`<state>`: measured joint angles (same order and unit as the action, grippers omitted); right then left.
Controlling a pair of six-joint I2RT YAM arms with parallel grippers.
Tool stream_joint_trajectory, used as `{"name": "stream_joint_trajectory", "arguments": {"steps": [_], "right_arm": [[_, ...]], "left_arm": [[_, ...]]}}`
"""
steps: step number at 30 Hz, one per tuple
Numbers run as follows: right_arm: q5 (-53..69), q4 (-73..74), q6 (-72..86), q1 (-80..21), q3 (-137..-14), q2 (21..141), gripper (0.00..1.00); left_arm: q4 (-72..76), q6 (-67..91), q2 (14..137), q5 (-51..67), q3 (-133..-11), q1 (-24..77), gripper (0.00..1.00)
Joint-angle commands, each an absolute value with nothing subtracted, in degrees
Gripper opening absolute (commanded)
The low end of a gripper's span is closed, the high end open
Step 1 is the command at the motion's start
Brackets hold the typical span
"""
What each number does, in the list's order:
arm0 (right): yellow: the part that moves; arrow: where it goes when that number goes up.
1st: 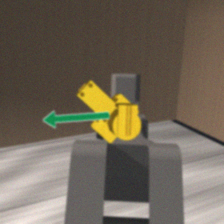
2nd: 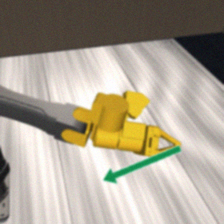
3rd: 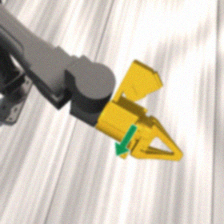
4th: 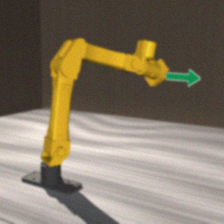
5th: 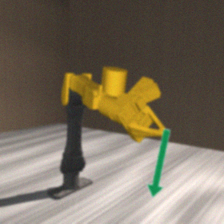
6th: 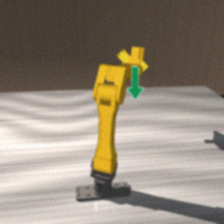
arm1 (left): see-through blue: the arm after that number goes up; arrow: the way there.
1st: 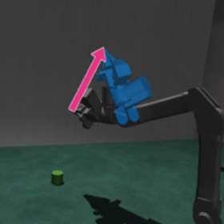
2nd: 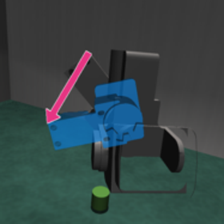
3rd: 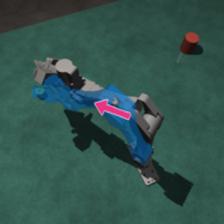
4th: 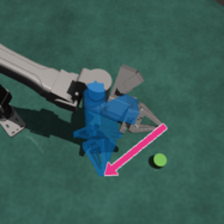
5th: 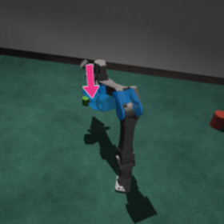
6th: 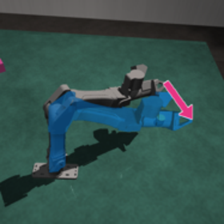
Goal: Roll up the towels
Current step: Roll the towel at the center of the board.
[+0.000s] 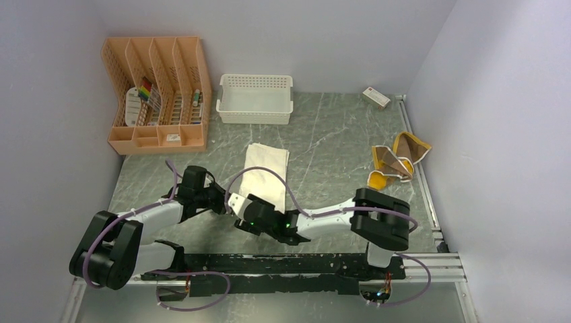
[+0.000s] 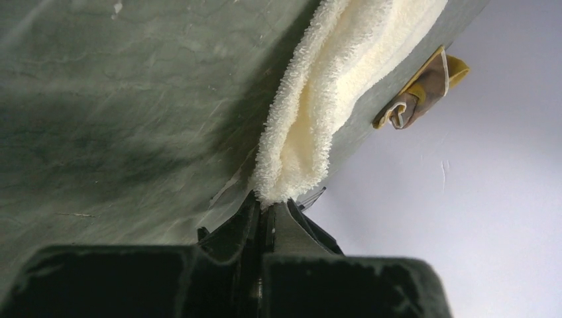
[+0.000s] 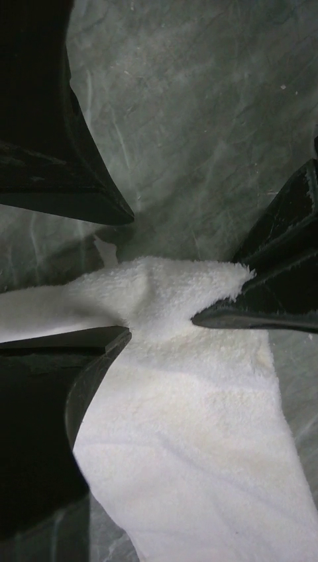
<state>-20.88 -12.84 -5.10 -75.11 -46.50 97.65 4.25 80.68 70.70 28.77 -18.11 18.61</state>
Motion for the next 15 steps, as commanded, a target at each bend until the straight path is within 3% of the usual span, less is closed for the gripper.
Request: {"name": "stream_joint_trajectory", "arguments": {"steps": [1, 6, 9, 11, 12, 15], "right_arm": [[-28.39, -14.69, -2.41, -76.72, -48.86, 100.98, 0.57], [-33.89, -15.6, -0.96, -76.9, -48.12, 101.41, 0.52], [-36.43, -12.72, 0.27, -76.9, -49.66, 102.68, 0.41], [-37.14, -10.72, 0.28, -76.9, -50.86, 103.5, 0.24], [-37.38, -9.68, 0.9, -76.84, -51.48, 103.82, 0.03], [-35.9, -8.03, 0.39, -76.82, -52.03, 103.64, 0.0]], "left_arm": [[2.77, 81.8, 70.55, 29.99, -19.32, 18.98, 0.07], [1.74, 81.63, 70.11, 30.26, -19.82, 18.98, 0.07], [1.33, 81.55, 69.91, 30.08, -19.94, 18.98, 0.07], [1.15, 81.47, 69.99, 30.06, -19.95, 18.98, 0.07], [1.17, 81.46, 70.16, 29.98, -19.94, 18.98, 0.07], [1.01, 81.38, 70.65, 29.62, -19.95, 18.98, 0.07]]}}
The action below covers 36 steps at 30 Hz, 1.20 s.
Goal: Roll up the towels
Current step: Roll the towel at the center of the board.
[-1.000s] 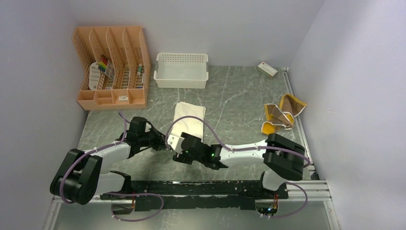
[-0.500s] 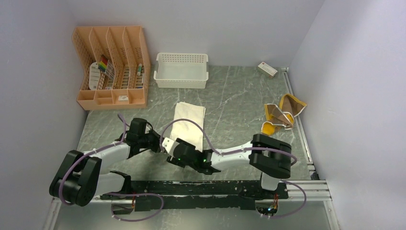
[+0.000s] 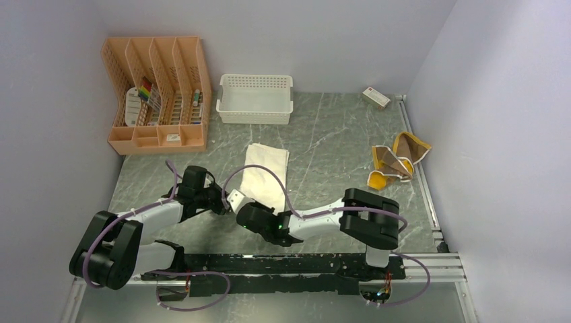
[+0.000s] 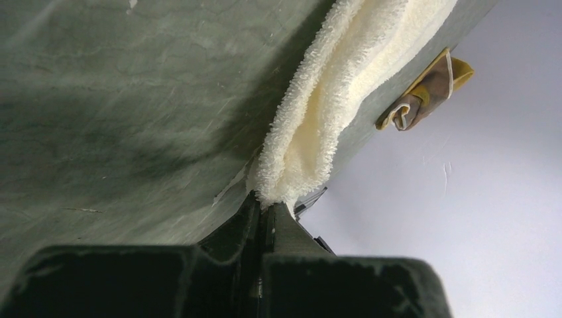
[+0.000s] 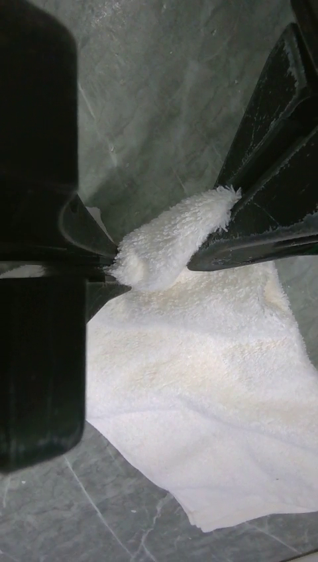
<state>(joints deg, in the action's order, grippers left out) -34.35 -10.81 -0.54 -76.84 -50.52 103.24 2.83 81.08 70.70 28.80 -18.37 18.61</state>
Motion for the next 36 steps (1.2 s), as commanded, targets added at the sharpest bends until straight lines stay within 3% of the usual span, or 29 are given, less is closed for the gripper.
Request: {"name": "stream_joint_trajectory", "arguments": {"steps": [1, 6, 10, 14, 17, 21, 26, 27, 31, 34, 36], "right_arm": [[-34.34, -8.15, -0.4, -76.73, -51.7, 103.03, 0.0], [-12.65, -3.63, -3.44, -71.03, -51.95, 98.48, 0.0], [12.19, 3.65, -4.94, -60.73, -54.95, 95.59, 0.0], [21.99, 12.82, -6.59, -54.06, -60.94, 96.67, 0.0], [28.98, 21.55, -9.16, -51.3, -68.42, 101.57, 0.0], [43.27, 28.53, -11.28, -47.86, -75.34, 109.98, 0.0], [49.4, 29.91, -12.31, -45.36, -78.4, 117.62, 0.0], [50.27, 29.93, -12.54, -44.88, -78.67, 118.5, 0.0], [52.17, 31.62, -13.62, -43.75, -80.59, 120.77, 0.0], [52.69, 32.91, -13.68, -43.0, -82.7, 122.95, 0.0], [53.5, 33.68, -13.51, -42.5, -84.52, 124.71, 0.0]], "left_arm": [[0.93, 81.28, 70.66, 29.41, -19.9, 18.91, 0.07], [1.27, 79.34, 69.81, 28.38, -20.19, 18.35, 0.07], [-0.69, 75.8, 68.66, 28.14, -21.32, 16.1, 0.3], [-4.24, 71.17, 67.91, 27.82, -23.06, 12.94, 0.51], [-6.19, 68.42, 67.37, 27.63, -24.25, 11.83, 0.62], [-7.98, 64.06, 66.0, 27.47, -25.8, 10.74, 0.69], [-13.75, 58.23, 61.08, 22.99, -28.08, 9.72, 0.77], [-15.35, 57.06, 60.31, 21.54, -28.79, 9.61, 0.83], [-19.22, 51.89, 57.66, 17.45, -31.51, 8.99, 0.85], [-17.7, 46.7, 56.28, 21.35, -32.77, 8.88, 0.84], [-15.03, 45.16, 55.42, 26.4, -32.03, 8.96, 0.91]]}}
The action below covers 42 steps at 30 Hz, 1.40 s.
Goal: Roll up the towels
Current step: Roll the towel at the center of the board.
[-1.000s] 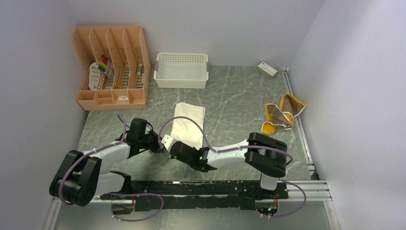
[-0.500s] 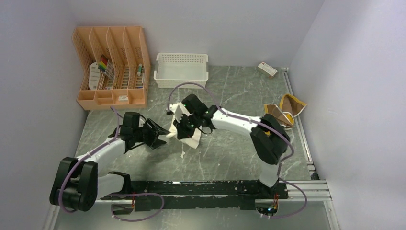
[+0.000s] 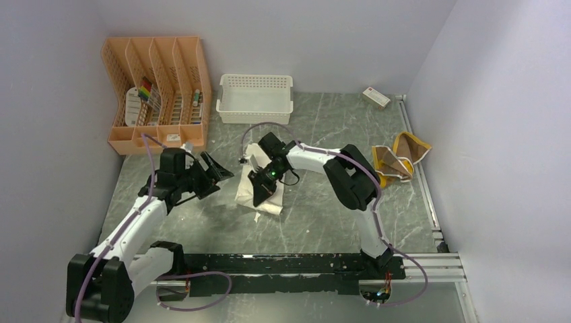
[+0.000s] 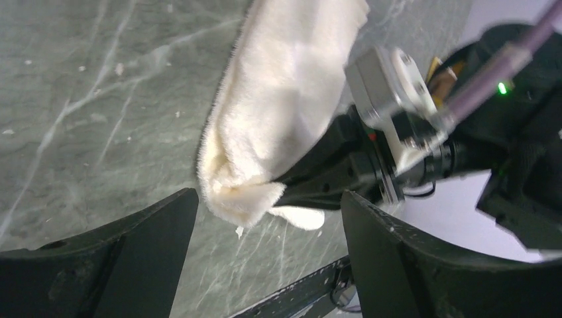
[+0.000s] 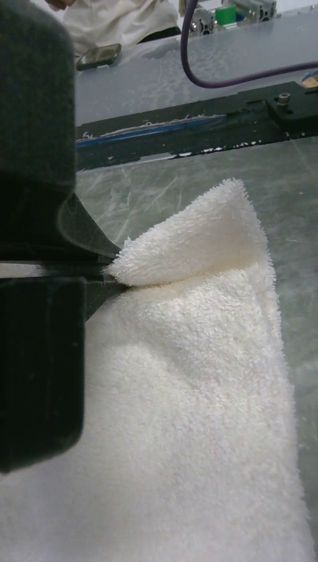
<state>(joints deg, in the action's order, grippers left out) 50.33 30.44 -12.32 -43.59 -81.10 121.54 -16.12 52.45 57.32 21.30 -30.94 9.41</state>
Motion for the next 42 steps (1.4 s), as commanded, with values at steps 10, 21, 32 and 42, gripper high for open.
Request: {"name": "stream_joint_trajectory", "arguments": {"steps": [10, 21, 32, 42], "right_arm": [[52.46, 36.75, -11.89, -41.49, -91.91, 132.2, 0.0], [52.13, 35.03, -9.97, -40.82, -90.87, 132.08, 0.0], [52.58, 32.34, -9.3, -40.58, -86.79, 129.14, 0.0], [53.05, 32.29, -10.15, -40.55, -86.02, 128.63, 0.0]], "left_arm": [[-7.33, 41.61, 50.75, 29.55, -19.99, 11.85, 0.85], [2.07, 53.39, 59.11, 22.84, -16.52, 21.96, 0.83], [10.37, 58.57, 69.41, 16.76, -14.52, 21.97, 0.67], [8.45, 58.21, 71.07, 8.78, -17.85, 21.97, 0.65]]}}
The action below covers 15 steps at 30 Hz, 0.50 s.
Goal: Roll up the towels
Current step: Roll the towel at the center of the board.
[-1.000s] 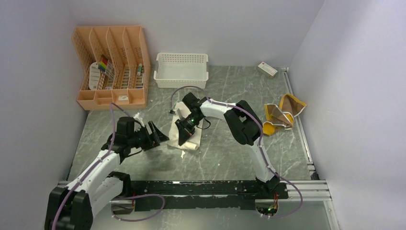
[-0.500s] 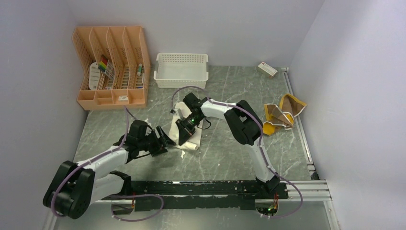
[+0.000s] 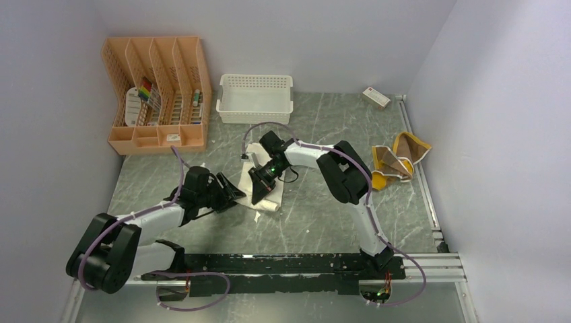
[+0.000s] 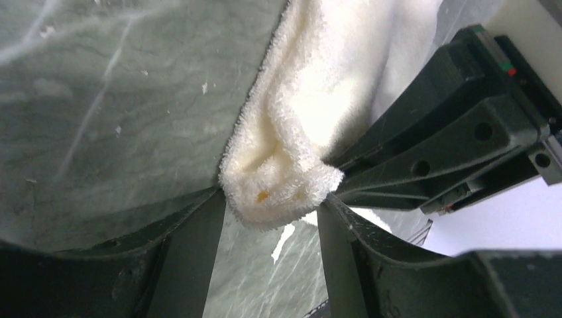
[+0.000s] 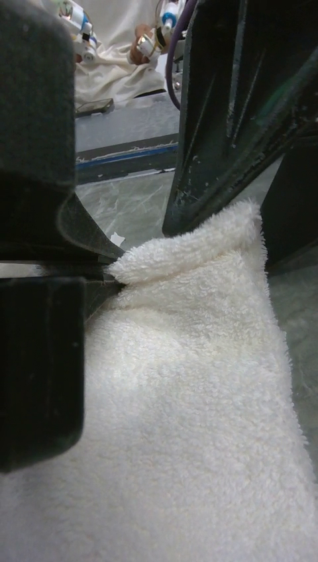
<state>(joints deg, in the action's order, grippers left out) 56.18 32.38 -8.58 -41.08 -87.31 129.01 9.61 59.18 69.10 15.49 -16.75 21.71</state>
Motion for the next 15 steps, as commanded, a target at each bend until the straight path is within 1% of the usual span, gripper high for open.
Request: {"name": "stream_joint_trajectory", "arguments": {"steps": [1, 4, 11, 13, 14, 15], "right_arm": [[53.22, 32.28, -10.19, -40.58, -86.04, 128.67, 0.0], [53.48, 32.42, -10.44, -40.56, -86.16, 128.91, 0.0], [53.13, 32.44, -11.22, -40.44, -85.57, 128.4, 0.01], [51.72, 31.95, -11.38, -40.4, -85.01, 127.5, 0.18], [50.7, 31.31, -11.28, -40.48, -84.49, 126.77, 0.46], [49.68, 30.75, -11.36, -40.44, -84.2, 125.95, 0.93]], "left_arm": [[8.63, 58.07, 71.97, 8.57, -18.0, 21.97, 0.65], [10.93, 57.5, 75.02, 8.22, -17.99, 21.97, 0.63], [16.22, 57.02, 81.72, 9.56, -17.18, 23.21, 0.52], [17.21, 56.99, 82.76, 9.48, -16.55, 23.42, 0.47], [17.61, 56.96, 83.2, 9.47, -16.19, 23.45, 0.44], [17.74, 56.82, 83.57, 9.4, -15.91, 23.44, 0.35]]}}
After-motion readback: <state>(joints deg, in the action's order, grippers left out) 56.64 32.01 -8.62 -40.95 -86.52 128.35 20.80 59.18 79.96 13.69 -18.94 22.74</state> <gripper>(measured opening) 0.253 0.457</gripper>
